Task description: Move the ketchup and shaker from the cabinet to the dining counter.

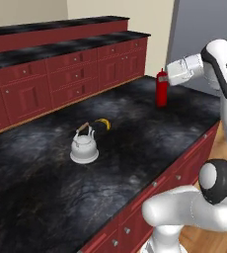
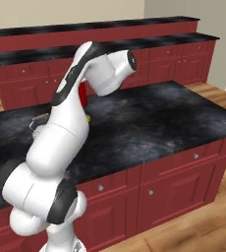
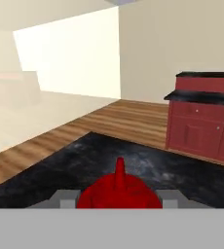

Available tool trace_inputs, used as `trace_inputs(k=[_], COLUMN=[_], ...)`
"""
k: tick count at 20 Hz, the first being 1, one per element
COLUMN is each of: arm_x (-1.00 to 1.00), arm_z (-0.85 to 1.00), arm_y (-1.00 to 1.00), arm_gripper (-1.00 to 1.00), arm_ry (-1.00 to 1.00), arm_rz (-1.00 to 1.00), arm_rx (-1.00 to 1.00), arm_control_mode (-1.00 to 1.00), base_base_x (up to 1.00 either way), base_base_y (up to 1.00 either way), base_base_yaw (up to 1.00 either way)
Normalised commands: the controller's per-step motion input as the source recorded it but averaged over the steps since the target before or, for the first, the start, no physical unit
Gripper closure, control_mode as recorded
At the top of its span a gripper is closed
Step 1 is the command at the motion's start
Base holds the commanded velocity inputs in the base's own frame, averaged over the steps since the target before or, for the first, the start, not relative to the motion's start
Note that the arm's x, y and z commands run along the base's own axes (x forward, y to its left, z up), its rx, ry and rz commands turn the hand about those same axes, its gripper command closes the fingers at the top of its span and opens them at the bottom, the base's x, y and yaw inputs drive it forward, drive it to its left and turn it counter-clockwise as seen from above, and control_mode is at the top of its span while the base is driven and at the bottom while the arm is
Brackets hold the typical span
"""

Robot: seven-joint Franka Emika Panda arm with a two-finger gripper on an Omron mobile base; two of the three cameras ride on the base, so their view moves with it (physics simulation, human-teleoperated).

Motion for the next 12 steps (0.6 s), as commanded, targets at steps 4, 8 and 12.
trace_inputs(k=[4, 8, 12], arm_x=[0.74, 0.59, 0.47], arm_z=[-0.57, -0.58, -0.59], arm_y=[0.27, 0.41, 0.25], arm_gripper=[1.00, 1.00, 1.00], arm_ry=[-0.07, -0.07, -0.03], arm_rz=[0.26, 0.23, 0.18], arm_rx=[0.00, 0.00, 0.00], arm_control_mode=[-1.00, -1.00, -1.00], base_base_x=[0.00, 0.00, 0.00], base_base_y=[0.00, 0.00, 0.00], base_base_yaw=[0.00, 0.00, 0.00])
